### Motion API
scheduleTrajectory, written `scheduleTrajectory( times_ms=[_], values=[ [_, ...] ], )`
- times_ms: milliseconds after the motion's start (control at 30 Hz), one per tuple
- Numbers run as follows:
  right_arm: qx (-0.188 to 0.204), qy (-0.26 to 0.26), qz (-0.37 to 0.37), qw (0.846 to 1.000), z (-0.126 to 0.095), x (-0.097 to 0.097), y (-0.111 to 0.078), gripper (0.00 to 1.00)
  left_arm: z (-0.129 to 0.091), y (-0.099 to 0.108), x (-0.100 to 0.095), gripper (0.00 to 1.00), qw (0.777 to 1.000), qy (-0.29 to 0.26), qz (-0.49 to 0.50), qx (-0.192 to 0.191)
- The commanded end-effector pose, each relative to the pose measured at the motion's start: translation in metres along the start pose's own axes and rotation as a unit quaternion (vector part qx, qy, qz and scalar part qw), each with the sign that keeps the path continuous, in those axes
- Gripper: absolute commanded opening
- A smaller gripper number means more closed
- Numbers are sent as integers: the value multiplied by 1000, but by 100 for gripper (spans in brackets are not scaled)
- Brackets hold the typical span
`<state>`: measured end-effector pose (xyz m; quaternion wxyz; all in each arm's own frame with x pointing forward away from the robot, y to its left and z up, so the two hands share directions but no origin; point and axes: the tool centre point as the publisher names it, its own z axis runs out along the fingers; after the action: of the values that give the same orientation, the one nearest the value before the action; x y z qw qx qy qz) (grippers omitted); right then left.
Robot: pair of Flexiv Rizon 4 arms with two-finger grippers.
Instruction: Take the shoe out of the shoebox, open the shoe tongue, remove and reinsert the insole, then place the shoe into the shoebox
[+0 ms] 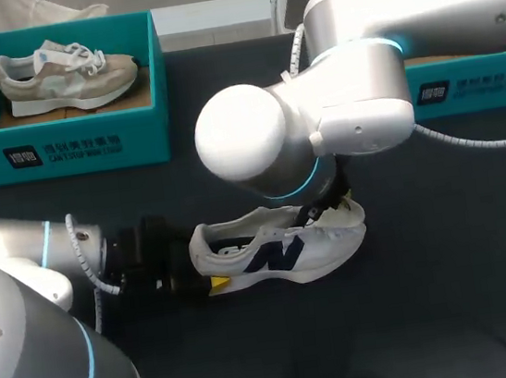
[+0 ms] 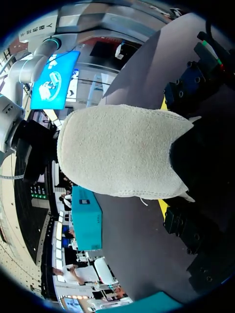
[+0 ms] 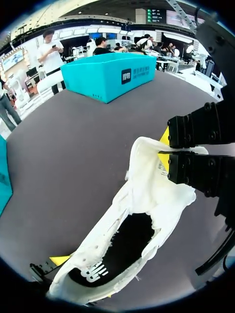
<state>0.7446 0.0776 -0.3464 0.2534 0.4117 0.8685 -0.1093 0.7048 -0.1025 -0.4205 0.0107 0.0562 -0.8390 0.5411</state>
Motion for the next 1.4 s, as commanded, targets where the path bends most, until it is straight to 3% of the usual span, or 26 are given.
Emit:
scheduleTrajectory(
  times_ms=[33,200,300,367,467,667,833,1033,1200,1233,1267,1300,1333,1367,1400],
  values=[
    [6,1,-2,1000,22,10,0,0,0,3,0,0,1000,0,0,-2],
    [8,8,18,1000,27,15,-1,0,0,3,0,0,1000,0,0,-2],
    [5,1,30,1000,20,10,0,42,0,3,0,0,1000,0,0,-2],
    [-1,-6,47,999,15,5,-1,53,0,3,0,0,1000,0,0,-2],
    [-8,-13,65,998,6,-3,-2,100,0,3,0,0,1000,0,0,-2],
    [-54,-18,98,994,-27,-21,5,100,0,3,0,0,1000,0,0,-2],
    [-147,-7,88,985,-62,-29,27,100,0,3,0,0,1000,0,0,-2],
    [-261,26,33,964,-93,-21,58,100,0,3,0,0,1000,0,0,-2],
    [-297,67,-67,950,-113,-2,75,100,0,3,0,0,1000,0,0,-2],
    [-303,85,-89,945,-117,3,77,94,0,3,0,0,1000,0,0,-2],
    [-301,98,-109,942,-121,8,80,54,0,3,0,0,1000,0,0,-2],
    [-297,101,-133,940,-124,12,82,42,0,3,0,0,1000,0,0,-2],
    [-296,114,-154,936,-127,16,84,17,0,3,0,0,1000,0,0,-2],
    [-294,119,-166,934,-129,19,85,0,0,3,0,0,1000,0,0,-2],
    [-287,128,-198,929,-134,27,88,0,0,3,0,0,1000,0,0,-2]
  ],
)
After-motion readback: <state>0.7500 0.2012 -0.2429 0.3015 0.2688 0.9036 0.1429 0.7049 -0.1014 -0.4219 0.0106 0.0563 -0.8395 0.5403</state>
